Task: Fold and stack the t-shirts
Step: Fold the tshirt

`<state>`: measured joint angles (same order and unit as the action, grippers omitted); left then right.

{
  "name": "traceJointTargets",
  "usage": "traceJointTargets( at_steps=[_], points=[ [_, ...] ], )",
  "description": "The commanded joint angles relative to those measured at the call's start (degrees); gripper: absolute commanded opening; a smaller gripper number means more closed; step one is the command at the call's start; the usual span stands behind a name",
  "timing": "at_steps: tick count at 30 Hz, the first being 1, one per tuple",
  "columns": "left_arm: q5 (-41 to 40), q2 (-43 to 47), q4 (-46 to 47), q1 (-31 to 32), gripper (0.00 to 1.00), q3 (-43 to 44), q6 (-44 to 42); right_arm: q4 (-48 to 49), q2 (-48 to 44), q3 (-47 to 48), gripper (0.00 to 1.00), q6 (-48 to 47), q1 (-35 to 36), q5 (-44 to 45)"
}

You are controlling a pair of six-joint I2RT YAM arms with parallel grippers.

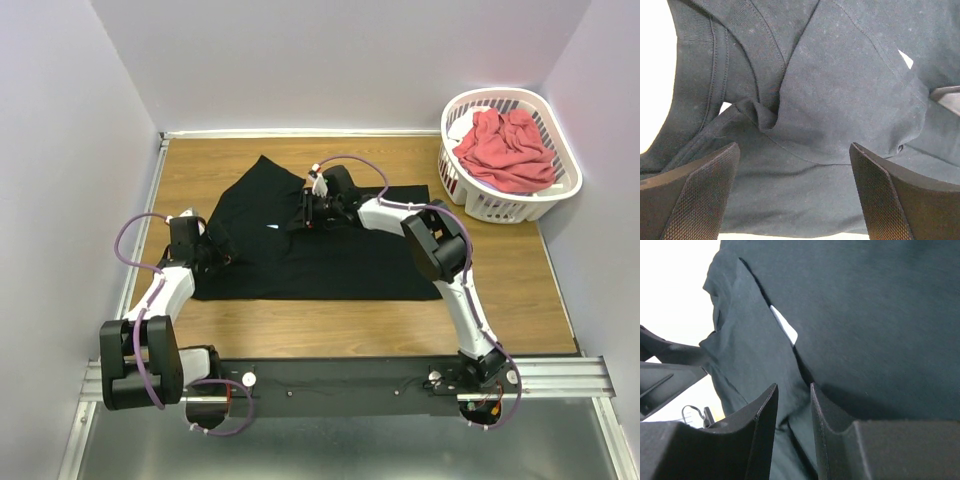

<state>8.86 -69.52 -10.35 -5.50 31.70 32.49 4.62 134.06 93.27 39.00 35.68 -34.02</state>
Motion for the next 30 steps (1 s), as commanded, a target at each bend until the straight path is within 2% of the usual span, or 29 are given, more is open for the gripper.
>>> traceJointTargets(
  at_steps=[1, 15, 19, 26, 28, 30],
  points=[
    [1.3, -0.5, 2.6, 0.4, 0.98, -0.7, 1.4, 1.8, 2.3, 3.0, 0.39, 0.2, 0.5, -1.3],
    [1.6, -2.8, 3.0, 0.8, 0.98, -1.3, 1.9, 1.8, 2.7, 0.9, 0.38, 0.5, 1.6, -2.0],
    [1.4, -2.8, 2.8, 0.9, 0.99, -1.4, 2.0, 1.7, 2.7, 1.1, 0.32, 0.5, 1.7, -2.0],
    [1.2, -3.5, 2.6, 1.4, 0.98, -1.4, 2.1, 1.7, 1.7, 1.4, 0.05, -0.3, 1.7, -1.5],
    [1.2, -3.8, 2.5, 1.5, 0.98, -1.3, 2.1, 1.7, 1.1, 1.4, 0.01, -1.0, 1.8, -0.7],
    [1.3, -3.9, 2.4, 1.5, 0.98, -1.3, 2.1, 1.7, -0.1, 1.2, 0.0, -1.8, 1.7, -0.1]
  ],
)
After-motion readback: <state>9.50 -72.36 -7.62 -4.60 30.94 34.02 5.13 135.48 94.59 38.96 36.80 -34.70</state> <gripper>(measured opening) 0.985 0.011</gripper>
